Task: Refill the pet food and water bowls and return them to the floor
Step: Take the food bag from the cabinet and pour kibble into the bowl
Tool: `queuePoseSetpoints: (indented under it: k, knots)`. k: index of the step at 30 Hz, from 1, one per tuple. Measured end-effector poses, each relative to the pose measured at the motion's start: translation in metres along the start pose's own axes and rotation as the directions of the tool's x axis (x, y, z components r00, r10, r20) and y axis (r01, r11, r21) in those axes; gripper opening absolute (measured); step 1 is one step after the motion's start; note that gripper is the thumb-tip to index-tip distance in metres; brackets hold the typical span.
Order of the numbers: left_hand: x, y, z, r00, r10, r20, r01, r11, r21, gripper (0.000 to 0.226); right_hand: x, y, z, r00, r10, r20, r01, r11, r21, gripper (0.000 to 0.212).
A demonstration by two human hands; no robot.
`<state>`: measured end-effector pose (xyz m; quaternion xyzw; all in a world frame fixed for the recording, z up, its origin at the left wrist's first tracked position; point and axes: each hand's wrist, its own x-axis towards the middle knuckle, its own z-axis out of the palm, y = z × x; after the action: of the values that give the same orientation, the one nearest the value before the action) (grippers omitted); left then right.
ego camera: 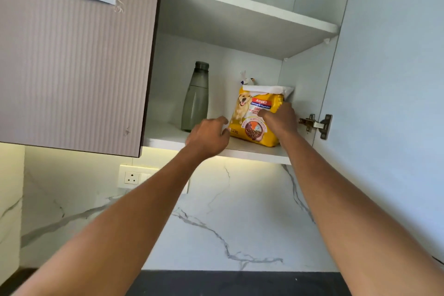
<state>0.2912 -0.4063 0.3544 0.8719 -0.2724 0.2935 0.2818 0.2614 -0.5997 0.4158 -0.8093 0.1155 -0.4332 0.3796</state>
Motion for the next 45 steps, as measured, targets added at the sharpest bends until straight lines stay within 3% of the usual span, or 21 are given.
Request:
queuePoseSetpoints:
  k: [2, 5, 9, 12, 17, 21, 26, 30, 35, 45]
  knots:
    - [0.003, -0.003, 0.01, 0.999, 0.03, 0.037, -0.033, 0.995, 0.092, 0.047, 0.014, 0.005, 0.01, 0.999, 0.014, -0.041, -0.015, 0.999, -0.036, 0.071]
    - [0.01, -0.003, 0.014, 0.997, 0.049, 0.061, -0.056, 0.99, 0.132, 0.048, 0.03, 0.014, 0.017, 0.994, 0.036, -0.107, -0.041, 0.998, -0.042, 0.09]
    - [0.015, -0.006, 0.018, 0.994, 0.063, 0.086, -0.078, 0.979, 0.19, 0.048, 0.046, 0.029, 0.025, 0.994, 0.098, -0.038, -0.096, 0.994, 0.047, 0.067]
    - [0.014, -0.006, 0.02, 0.995, 0.064, 0.076, -0.077, 0.979, 0.189, 0.046, 0.061, 0.047, 0.032, 0.987, 0.16, 0.017, -0.161, 0.982, 0.095, 0.088]
    - [0.012, -0.005, 0.02, 0.997, 0.058, 0.06, -0.069, 0.977, 0.2, 0.046, 0.057, 0.042, 0.028, 0.978, 0.178, 0.11, -0.193, 0.971, 0.139, 0.048]
    - [0.011, -0.005, 0.019, 0.997, 0.06, 0.053, -0.07, 0.973, 0.221, 0.047, 0.071, 0.051, 0.026, 0.966, 0.197, 0.17, -0.229, 0.954, 0.195, 0.061]
    - [0.011, -0.004, 0.019, 0.998, 0.05, 0.047, -0.061, 0.966, 0.251, 0.047, 0.066, 0.049, 0.034, 0.955, 0.194, 0.222, -0.263, 0.902, 0.342, 0.056]
    - [0.011, -0.003, 0.021, 0.998, 0.041, 0.047, -0.052, 0.959, 0.279, 0.048, 0.069, 0.05, 0.036, 0.97, 0.178, 0.168, -0.218, 0.94, 0.264, 0.041]
    - [0.013, -0.001, 0.02, 0.999, 0.026, 0.032, -0.033, 0.966, 0.258, 0.048, 0.064, 0.048, 0.027, 0.99, 0.092, 0.106, -0.108, 0.982, 0.155, 0.047]
    - [0.003, 0.002, 0.007, 0.999, -0.044, 0.003, 0.044, 0.999, 0.004, 0.04, 0.001, 0.026, -0.009, 0.997, -0.075, -0.031, 0.075, 0.997, -0.014, 0.043]
